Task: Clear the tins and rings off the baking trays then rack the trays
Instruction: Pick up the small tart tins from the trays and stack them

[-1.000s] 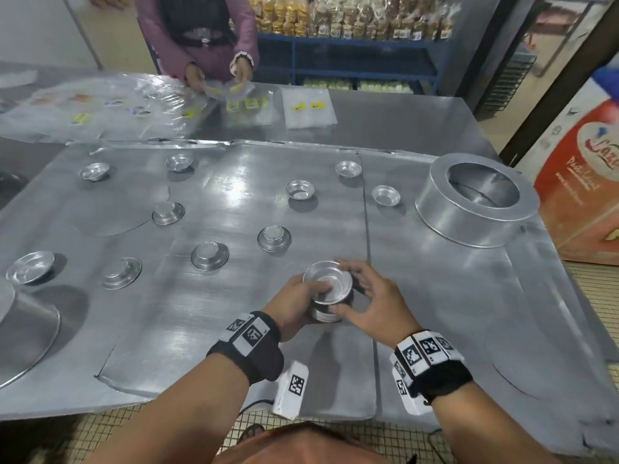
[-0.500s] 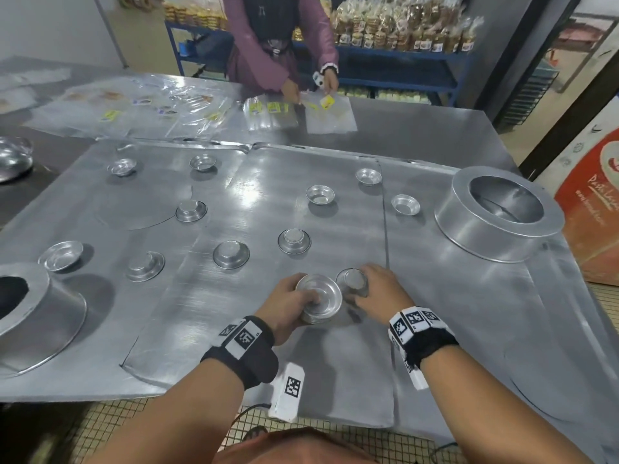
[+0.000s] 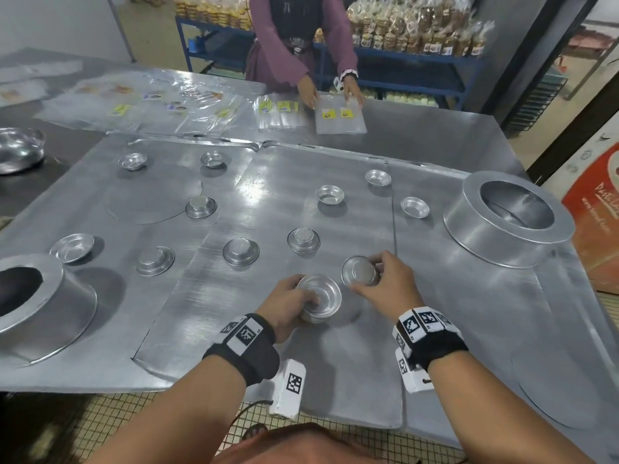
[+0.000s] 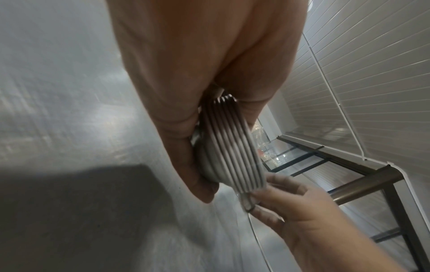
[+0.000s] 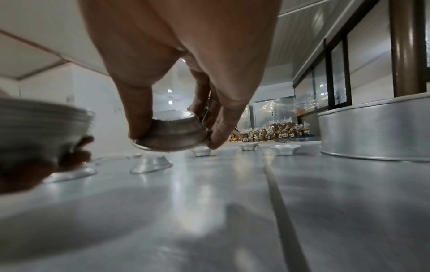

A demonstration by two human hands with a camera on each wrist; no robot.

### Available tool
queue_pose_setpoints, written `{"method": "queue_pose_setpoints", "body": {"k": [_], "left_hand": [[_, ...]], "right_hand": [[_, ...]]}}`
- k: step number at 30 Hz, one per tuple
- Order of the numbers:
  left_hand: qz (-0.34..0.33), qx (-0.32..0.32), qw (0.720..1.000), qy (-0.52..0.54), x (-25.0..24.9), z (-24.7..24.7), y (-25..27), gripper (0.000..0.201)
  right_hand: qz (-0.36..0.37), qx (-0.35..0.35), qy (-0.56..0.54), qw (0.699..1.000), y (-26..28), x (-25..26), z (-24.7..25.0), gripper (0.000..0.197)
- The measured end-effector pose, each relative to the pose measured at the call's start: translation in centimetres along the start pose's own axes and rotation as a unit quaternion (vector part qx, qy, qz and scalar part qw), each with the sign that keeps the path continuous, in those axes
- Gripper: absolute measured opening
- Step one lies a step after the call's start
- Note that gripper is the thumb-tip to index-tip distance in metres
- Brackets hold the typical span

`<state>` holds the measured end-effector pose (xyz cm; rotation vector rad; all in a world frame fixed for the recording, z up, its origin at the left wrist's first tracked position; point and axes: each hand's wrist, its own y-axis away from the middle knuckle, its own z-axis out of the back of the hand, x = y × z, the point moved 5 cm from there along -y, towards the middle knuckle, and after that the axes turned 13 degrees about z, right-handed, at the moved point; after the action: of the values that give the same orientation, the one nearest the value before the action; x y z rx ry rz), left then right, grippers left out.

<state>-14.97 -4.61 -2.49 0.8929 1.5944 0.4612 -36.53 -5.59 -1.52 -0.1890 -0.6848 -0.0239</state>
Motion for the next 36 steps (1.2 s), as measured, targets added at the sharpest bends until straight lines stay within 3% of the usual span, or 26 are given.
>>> {"method": "queue_pose_setpoints", "body": {"k": [3, 7, 14, 21, 36], "left_hand": [[0.015, 0.010, 1.000, 0.023, -0.1, -0.2, -0.1, 0.049], [0.026, 0.042, 0.998, 0.047, -0.1, -0.9, -0.1, 0.029], [0.057, 0.123, 0.990, 0.045, 0.1, -1.8, -0.6, 0.050], [0.041, 0.130, 0.990, 0.029, -0.2, -1.5, -0.9, 0.039], [0.036, 0.158, 0.986, 0.035, -0.4, 1.2, -1.6, 0.039]], "right_hand": [[0.009, -0.038, -0.076, 0.996, 0.3, 1.9, 0.9, 0.075], [0.058, -0.062, -0.123, 0.989, 1.1, 4.7, 1.9, 0.068], [0.107, -0.077, -0.209, 0.969, 3.2, 6.6, 0.9, 0.064], [0.094, -0.045, -0.188, 0.977, 4.5, 6.7, 0.0, 0.061], [0.036, -0.027, -0.242, 0.969, 6.5, 8.2, -2.8, 0.051]]}}
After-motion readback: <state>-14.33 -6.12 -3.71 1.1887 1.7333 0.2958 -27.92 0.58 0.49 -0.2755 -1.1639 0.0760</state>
